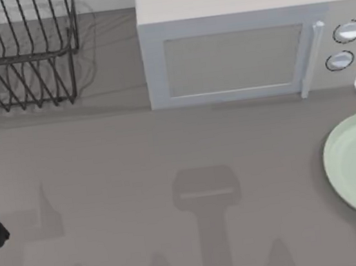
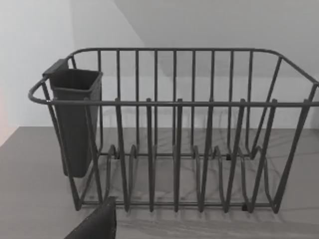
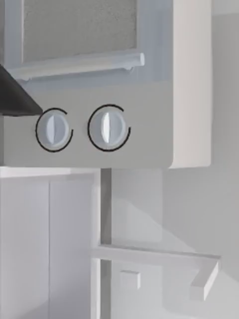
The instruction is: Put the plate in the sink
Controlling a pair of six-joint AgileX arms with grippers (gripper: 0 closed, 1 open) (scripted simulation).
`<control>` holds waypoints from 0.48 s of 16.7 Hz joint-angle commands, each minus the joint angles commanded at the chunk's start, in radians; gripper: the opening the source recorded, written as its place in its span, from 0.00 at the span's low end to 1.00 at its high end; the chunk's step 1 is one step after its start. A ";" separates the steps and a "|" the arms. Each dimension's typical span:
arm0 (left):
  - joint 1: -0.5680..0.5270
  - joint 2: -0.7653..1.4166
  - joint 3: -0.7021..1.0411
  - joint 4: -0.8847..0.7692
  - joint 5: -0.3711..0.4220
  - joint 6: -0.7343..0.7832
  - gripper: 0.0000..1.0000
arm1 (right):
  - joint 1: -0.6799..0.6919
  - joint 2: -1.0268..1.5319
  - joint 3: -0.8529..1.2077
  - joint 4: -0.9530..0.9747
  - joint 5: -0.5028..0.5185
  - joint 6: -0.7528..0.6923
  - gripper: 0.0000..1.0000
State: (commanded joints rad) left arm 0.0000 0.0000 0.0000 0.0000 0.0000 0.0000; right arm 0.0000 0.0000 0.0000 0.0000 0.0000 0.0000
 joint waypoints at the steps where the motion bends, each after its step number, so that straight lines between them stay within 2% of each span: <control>1: 0.000 0.000 0.000 0.000 0.000 0.000 1.00 | 0.000 0.000 0.000 0.000 0.000 0.000 1.00; 4: 0.000 0.000 0.000 0.000 0.000 0.000 1.00 | 0.016 0.064 0.059 -0.049 0.000 0.017 1.00; 8: 0.000 0.000 0.000 0.000 0.000 0.000 1.00 | 0.067 0.294 0.247 -0.205 0.000 0.069 1.00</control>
State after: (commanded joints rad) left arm 0.0000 0.0000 0.0000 0.0000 0.0000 0.0000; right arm 0.0667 0.2940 0.2467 -0.2046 0.0001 0.0693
